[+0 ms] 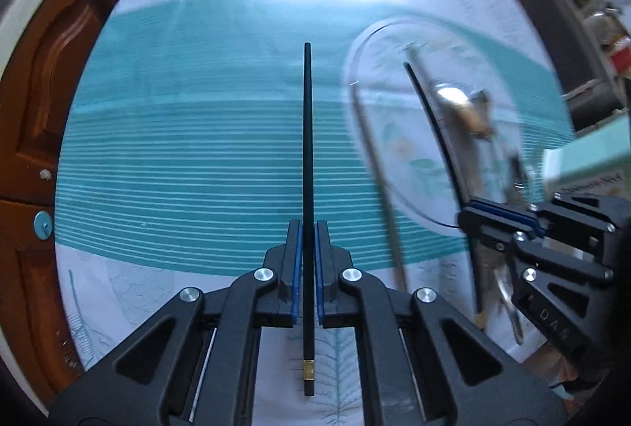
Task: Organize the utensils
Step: 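Grasp a black chopstick with the left tool while the right tool grasps another black chopstick, then lift both black chopsticks and lower them into the green holder, then open both tools to release the black chopsticks into the holder, then grasp a metal chopstick with the left tool while the right tool grasps another metal chopstick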
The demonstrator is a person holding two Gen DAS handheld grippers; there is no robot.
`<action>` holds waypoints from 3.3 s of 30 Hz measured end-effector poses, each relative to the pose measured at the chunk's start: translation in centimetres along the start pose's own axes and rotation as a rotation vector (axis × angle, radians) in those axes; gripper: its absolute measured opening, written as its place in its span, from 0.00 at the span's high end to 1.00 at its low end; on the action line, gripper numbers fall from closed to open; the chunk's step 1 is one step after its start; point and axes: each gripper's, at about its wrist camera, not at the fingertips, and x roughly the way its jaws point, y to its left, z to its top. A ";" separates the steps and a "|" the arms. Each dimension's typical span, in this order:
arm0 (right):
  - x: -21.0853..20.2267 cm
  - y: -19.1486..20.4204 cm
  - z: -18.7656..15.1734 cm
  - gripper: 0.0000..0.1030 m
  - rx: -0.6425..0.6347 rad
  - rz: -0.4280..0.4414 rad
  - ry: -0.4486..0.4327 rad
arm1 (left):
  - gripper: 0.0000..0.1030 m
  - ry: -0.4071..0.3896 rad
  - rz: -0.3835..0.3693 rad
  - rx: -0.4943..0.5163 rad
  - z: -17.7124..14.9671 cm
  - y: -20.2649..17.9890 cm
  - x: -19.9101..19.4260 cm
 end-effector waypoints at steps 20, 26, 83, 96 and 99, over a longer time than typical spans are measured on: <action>-15.4 -5.0 -10.4 0.96 0.063 0.181 -0.740 | 0.97 -0.679 -0.157 0.108 -6.2 -8.8 -17.7; -20.5 -6.5 -11.8 0.96 0.092 0.138 -0.863 | 0.97 -0.810 -0.224 0.209 -8.0 -14.3 -22.4; -21.3 -13.8 -11.9 0.94 0.144 -0.126 -0.736 | 0.89 -0.831 -0.377 0.273 -3.2 -24.9 -17.7; -20.7 -9.6 -12.4 0.94 0.057 -0.022 -0.702 | 0.89 -0.645 -0.237 0.215 -5.7 -15.5 -18.5; -19.5 -8.2 -12.1 0.94 0.028 0.020 -0.654 | 0.89 -0.572 -0.188 0.175 -5.9 -11.9 -17.7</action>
